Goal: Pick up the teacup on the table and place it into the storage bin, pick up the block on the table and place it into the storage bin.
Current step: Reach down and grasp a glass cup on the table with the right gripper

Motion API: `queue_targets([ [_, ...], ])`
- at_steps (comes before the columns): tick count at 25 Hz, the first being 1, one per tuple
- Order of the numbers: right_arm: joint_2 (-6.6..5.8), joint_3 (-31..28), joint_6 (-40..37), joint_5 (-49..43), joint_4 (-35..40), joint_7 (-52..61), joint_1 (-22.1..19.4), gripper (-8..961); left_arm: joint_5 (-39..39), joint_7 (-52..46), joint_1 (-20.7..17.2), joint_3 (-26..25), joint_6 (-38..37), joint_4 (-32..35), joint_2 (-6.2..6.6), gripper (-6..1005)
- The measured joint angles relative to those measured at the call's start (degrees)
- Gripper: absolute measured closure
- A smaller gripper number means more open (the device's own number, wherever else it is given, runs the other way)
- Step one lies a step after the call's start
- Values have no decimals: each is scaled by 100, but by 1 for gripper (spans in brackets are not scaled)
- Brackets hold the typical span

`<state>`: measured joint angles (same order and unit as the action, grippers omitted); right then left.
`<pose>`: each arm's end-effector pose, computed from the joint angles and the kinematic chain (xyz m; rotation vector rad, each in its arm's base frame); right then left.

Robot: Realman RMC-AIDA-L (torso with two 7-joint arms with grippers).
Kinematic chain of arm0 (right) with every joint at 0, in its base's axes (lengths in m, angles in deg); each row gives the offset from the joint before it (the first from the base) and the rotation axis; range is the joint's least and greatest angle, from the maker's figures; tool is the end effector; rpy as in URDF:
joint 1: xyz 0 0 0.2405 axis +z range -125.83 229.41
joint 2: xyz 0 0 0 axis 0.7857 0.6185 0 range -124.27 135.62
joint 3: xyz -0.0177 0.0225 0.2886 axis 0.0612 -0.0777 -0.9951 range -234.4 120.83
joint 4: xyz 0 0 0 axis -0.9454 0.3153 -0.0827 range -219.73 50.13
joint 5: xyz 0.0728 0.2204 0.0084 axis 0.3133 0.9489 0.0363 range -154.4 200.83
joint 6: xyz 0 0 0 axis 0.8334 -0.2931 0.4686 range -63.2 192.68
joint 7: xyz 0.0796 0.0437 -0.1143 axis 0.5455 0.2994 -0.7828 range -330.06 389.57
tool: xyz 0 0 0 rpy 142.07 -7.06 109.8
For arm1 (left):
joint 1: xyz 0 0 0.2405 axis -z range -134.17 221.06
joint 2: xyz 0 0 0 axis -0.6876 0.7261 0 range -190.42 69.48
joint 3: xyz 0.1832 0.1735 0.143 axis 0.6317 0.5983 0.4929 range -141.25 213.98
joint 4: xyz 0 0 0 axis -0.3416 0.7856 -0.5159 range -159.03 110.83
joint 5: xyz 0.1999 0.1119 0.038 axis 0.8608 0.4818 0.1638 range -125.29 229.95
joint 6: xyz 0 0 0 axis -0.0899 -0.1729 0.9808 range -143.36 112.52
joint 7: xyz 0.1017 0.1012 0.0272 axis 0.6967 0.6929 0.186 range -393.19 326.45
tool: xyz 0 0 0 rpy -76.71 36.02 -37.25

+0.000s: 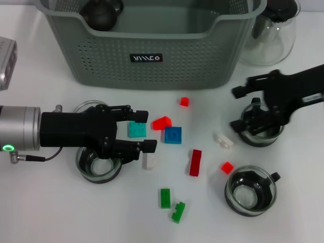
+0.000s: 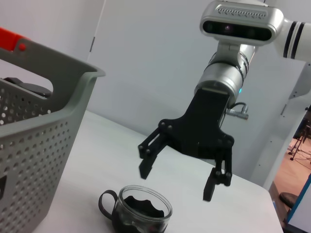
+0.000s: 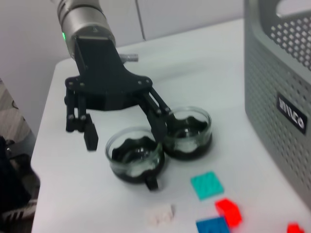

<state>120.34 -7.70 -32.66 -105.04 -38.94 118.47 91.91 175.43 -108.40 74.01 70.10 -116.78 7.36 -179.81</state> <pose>0.2488 0.3968 0.0065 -3.0816 0.3884 0.2070 -0.3024 0.3200 -0.0361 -2.9268 -0.6574 -0.8287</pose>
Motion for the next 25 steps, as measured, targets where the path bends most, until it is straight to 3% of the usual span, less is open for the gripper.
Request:
queue_targets([
  [4, -154, -9, -331, -195, 572, 407, -145, 13, -23, -6, -14, -15, 24, 0, -4, 170],
  [9, -168, 7, -726, -659, 1356, 825, -218, 13, -40, -12, -4, -27, 140, -21, -45, 170],
  [15, -62, 82, -1003, -1066, 1629, 917, -107, 12, -46, -31, 0, -43, 234, -42, -75, 170],
  [25, 253, 570, -1602, -1080, 1656, 831, 107, 12, -39, -54, -1, -38, 276, -27, -96, 170],
])
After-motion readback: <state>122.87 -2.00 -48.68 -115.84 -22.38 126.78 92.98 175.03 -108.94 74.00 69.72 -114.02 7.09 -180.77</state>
